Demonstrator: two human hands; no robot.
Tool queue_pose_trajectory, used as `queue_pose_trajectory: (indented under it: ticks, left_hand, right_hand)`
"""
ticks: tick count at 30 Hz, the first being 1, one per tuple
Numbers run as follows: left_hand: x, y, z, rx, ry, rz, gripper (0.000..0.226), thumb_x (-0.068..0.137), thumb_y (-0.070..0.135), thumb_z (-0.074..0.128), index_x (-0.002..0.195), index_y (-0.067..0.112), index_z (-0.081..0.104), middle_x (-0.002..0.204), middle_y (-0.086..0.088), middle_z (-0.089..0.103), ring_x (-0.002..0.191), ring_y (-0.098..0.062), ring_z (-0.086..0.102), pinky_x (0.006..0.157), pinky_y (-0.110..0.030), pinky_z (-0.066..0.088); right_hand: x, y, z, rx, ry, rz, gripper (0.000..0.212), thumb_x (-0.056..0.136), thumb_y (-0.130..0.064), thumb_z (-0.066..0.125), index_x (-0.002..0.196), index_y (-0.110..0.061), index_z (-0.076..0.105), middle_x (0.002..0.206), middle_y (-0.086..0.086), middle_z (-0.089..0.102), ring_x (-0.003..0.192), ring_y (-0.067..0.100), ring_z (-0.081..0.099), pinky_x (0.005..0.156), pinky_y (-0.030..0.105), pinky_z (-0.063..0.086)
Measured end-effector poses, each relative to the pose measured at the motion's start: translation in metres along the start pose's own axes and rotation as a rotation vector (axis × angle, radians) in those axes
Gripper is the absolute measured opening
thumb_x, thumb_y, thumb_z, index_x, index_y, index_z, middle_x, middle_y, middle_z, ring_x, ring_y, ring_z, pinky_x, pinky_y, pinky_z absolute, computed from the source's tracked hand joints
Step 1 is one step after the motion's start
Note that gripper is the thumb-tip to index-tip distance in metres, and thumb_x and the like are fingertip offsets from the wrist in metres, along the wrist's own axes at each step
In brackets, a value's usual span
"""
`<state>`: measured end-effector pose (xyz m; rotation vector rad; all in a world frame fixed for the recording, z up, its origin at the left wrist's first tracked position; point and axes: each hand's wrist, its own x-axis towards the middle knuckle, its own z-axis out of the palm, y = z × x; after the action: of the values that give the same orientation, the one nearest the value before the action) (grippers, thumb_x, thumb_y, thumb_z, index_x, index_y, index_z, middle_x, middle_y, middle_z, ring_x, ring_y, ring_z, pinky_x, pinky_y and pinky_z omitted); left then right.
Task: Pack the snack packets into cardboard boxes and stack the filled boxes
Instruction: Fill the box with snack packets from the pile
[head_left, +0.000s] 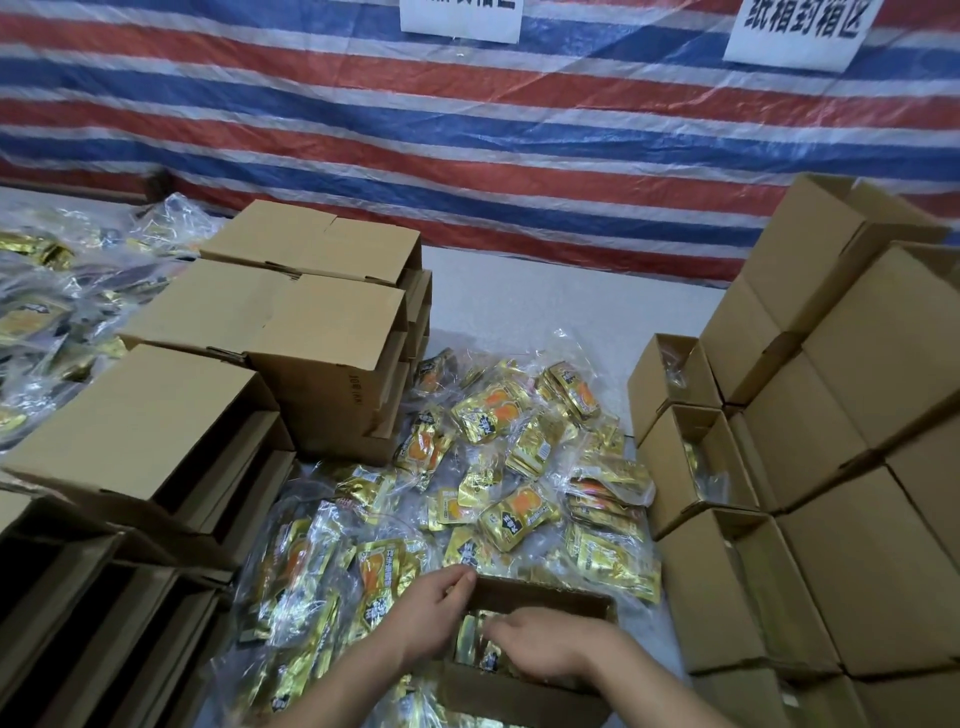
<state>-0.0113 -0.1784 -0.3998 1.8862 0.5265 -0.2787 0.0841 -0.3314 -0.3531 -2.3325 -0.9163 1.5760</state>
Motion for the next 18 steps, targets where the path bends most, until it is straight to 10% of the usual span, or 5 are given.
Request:
queue_pose_trajectory:
  ticks: [4, 7, 12, 15, 18]
  left_hand:
    - [0.000, 0.002, 0.000, -0.002, 0.005, -0.008, 0.028, 0.105, 0.039, 0.044, 0.101, 0.028, 0.069, 0.096, 0.002, 0.071, 0.089, -0.012, 0.064, 0.079, -0.023, 0.048]
    - [-0.001, 0.003, 0.000, -0.013, -0.005, -0.017, 0.029, 0.105, 0.039, 0.043, 0.096, 0.027, 0.068, 0.091, 0.002, 0.071, 0.084, -0.009, 0.063, 0.079, -0.024, 0.049]
    - [-0.002, 0.007, 0.001, -0.020, -0.016, -0.053, 0.029, 0.105, 0.041, 0.043, 0.101, 0.030, 0.069, 0.095, -0.002, 0.073, 0.091, -0.021, 0.067, 0.084, -0.032, 0.053]
    - [-0.002, 0.012, 0.001, 0.007, -0.013, -0.057, 0.028, 0.105, 0.041, 0.042, 0.102, 0.030, 0.068, 0.096, 0.002, 0.071, 0.092, -0.015, 0.065, 0.085, -0.029, 0.051]
    - [0.000, 0.021, 0.002, 0.024, -0.026, -0.060, 0.028, 0.106, 0.038, 0.041, 0.103, 0.027, 0.067, 0.099, 0.002, 0.069, 0.095, -0.014, 0.063, 0.090, -0.030, 0.050]
  right_hand:
    - [0.003, -0.004, 0.003, 0.004, -0.014, 0.054, 0.057, 0.099, -0.060, 0.023, 0.120, -0.021, 0.058, 0.108, 0.004, 0.055, 0.084, 0.011, 0.053, 0.077, 0.030, 0.038]
    - [-0.005, -0.001, 0.001, 0.045, 0.017, 0.065, 0.045, 0.099, -0.055, 0.030, 0.098, -0.023, 0.061, 0.095, 0.001, 0.059, 0.081, 0.015, 0.056, 0.072, 0.029, 0.041]
    - [-0.037, 0.018, -0.009, 0.076, 0.509, -0.109, 0.018, 0.097, -0.037, 0.051, 0.094, -0.029, 0.067, 0.089, -0.010, 0.065, 0.077, 0.006, 0.062, 0.070, 0.026, 0.053]
    - [-0.047, 0.034, -0.026, -0.134, 0.736, -0.123, 0.034, 0.097, -0.037, 0.052, 0.129, -0.024, 0.058, 0.123, -0.007, 0.057, 0.112, 0.011, 0.055, 0.098, 0.033, 0.047]
    - [-0.042, 0.044, -0.033, -0.262, 0.599, -0.008, 0.054, 0.094, -0.036, 0.055, 0.145, -0.021, 0.044, 0.138, 0.001, 0.051, 0.126, 0.023, 0.051, 0.103, 0.039, 0.045]
